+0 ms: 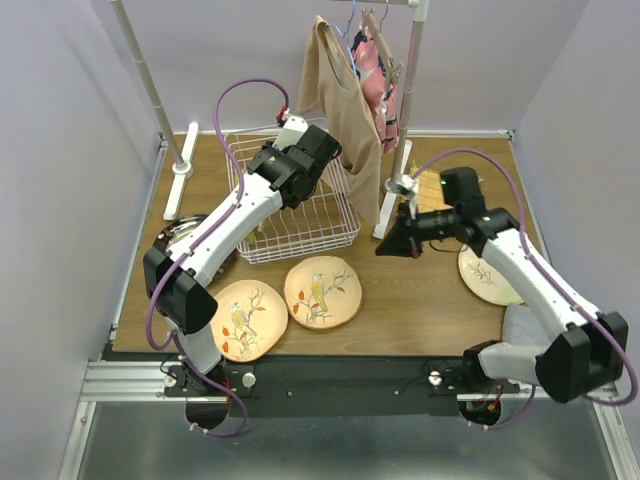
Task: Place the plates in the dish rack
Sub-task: Insert the plate into the dish rack, then grab a plate with the right arm
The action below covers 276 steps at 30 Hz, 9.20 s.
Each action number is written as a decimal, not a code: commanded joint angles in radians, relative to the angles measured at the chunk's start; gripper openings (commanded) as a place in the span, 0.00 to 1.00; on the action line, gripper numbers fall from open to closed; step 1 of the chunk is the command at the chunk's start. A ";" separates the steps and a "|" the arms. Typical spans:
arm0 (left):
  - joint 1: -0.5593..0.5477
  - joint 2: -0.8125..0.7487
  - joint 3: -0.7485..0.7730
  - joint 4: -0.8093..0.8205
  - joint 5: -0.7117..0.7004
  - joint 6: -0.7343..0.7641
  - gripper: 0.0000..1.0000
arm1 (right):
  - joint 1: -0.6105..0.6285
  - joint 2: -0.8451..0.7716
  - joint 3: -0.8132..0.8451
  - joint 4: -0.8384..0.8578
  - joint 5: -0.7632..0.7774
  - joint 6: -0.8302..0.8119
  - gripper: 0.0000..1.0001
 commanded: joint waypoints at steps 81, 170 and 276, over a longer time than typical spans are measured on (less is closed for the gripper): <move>0.111 0.013 -0.138 0.090 0.053 -0.145 0.47 | 0.278 0.181 0.095 0.268 0.344 0.292 0.54; 0.378 -0.011 -0.172 0.515 0.668 0.134 0.47 | 0.096 0.191 0.100 0.171 0.186 0.090 0.67; 0.410 -1.177 -1.186 1.214 0.815 0.339 0.81 | -0.324 0.266 0.080 -0.079 0.482 -0.008 0.92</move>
